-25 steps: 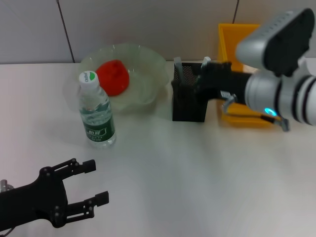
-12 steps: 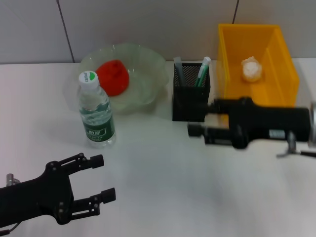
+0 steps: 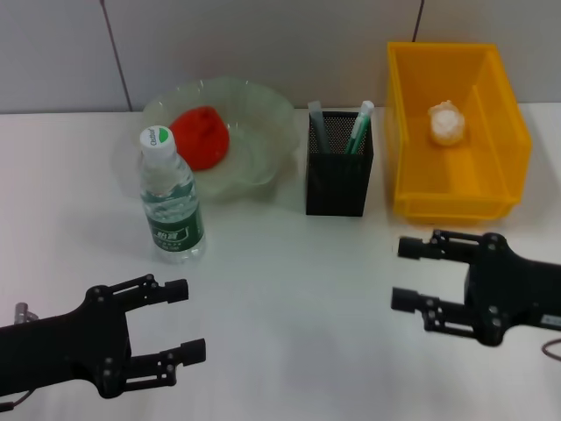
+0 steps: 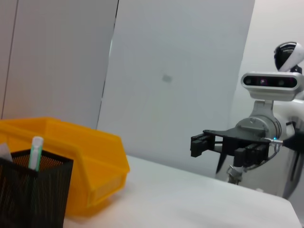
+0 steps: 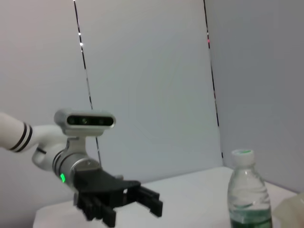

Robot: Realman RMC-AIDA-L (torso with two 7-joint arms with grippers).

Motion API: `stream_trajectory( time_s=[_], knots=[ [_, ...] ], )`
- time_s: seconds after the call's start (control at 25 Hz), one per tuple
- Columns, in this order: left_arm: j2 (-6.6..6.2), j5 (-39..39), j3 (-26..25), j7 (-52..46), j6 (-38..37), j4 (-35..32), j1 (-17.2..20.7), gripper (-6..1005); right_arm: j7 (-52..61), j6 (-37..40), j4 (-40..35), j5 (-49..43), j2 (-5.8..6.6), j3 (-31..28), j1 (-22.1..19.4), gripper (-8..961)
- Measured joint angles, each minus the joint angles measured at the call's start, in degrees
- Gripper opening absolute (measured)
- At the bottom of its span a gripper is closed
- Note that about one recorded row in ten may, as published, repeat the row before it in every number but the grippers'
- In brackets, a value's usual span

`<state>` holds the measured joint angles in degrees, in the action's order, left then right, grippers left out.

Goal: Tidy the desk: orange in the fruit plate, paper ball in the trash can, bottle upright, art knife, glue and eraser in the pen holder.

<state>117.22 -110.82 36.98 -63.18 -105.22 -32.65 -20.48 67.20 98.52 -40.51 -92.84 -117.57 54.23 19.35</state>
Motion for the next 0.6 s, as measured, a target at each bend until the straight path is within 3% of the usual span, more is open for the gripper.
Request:
stream_trajectory(
  time_s=[0.12,0.32,0.6],
  knots=[
    [-0.71,-1.53,0.17,-1.09,0.20,-0.02,-0.91,799,0.16,1.69,0.24,-2.78,0.55,-0.07,0.22,632],
    [-1.90,-4.93,0.30,-3.95,-0.18,-0.09,-2.68,799,0.63,2.31,0.31,-4.92,0.45,-0.32,0.82,632],
    [-2.05,-5.66,0.38,-4.78,-0.78,-0.90,-2.88,799,0.13,2.55,0.40,-5.50,0.72,-0.02,0.58,632]
  ],
)
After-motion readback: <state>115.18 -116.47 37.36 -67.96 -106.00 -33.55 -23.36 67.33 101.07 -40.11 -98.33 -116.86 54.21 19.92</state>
